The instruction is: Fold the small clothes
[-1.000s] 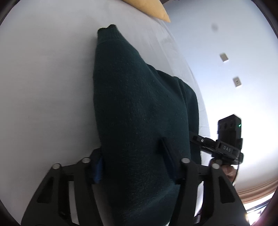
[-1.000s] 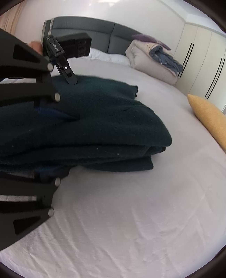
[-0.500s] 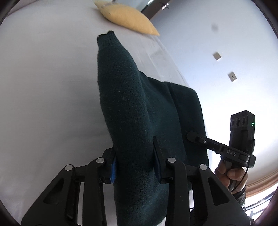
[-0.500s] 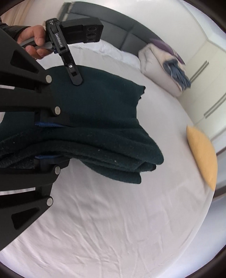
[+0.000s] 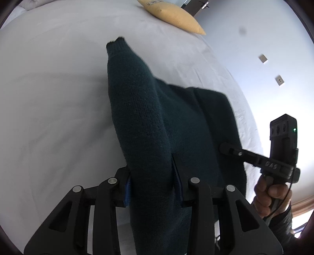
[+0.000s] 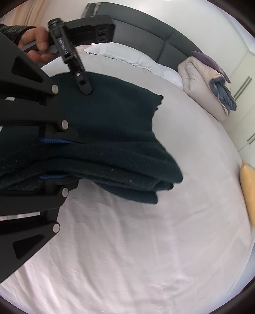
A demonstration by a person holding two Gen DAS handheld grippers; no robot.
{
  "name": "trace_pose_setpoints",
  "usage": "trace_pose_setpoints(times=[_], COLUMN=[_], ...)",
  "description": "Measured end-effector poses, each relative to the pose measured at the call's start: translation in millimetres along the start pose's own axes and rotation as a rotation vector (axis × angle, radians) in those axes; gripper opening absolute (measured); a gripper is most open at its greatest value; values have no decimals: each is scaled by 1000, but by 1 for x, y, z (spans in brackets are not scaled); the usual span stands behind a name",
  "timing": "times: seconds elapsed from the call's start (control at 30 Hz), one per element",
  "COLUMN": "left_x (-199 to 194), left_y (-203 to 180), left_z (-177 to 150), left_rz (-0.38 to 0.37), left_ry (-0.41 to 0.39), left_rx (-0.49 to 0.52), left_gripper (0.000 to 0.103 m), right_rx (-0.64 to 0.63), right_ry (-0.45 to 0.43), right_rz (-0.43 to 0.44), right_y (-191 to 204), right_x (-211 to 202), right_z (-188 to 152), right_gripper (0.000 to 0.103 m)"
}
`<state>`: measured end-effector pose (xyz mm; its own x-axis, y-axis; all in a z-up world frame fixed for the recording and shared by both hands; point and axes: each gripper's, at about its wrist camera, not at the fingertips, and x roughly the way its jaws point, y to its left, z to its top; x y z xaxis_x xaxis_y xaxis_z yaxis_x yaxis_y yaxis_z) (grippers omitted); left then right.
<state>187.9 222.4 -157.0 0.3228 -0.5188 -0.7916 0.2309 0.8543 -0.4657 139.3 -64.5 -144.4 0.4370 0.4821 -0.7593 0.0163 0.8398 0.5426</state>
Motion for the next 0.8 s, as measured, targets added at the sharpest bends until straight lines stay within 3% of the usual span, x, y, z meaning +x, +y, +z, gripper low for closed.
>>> trace_pose_setpoints(times=[0.2, 0.27, 0.33, 0.43, 0.53, 0.7, 0.8], left_x=[10, 10, 8, 7, -6, -56, -88], left_y=[13, 12, 21, 33, 19, -23, -53], left_z=[0, -2, -8, -13, -18, -35, -46], left_rz=[16, 57, 120, 112, 209, 348, 402], left_ry=[-20, -37, -63, -83, -135, -313, -427], left_rx=[-7, 21, 38, 4, 63, 186, 246], left_gripper=[51, 65, 86, 89, 89, 89, 96], right_rx=[56, 98, 107, 107, 113, 14, -32], right_ry=[-1, -4, -25, -53, -54, -138, -213], right_rz=[19, 58, 106, 174, 175, 15, -49], right_y=[-21, -33, -43, -54, -54, -27, -10], right_x=[10, 16, 17, 17, 9, -24, -55], right_z=[-3, -8, -12, -19, -21, -26, -43], right_gripper=[30, 35, 36, 37, 42, 55, 65])
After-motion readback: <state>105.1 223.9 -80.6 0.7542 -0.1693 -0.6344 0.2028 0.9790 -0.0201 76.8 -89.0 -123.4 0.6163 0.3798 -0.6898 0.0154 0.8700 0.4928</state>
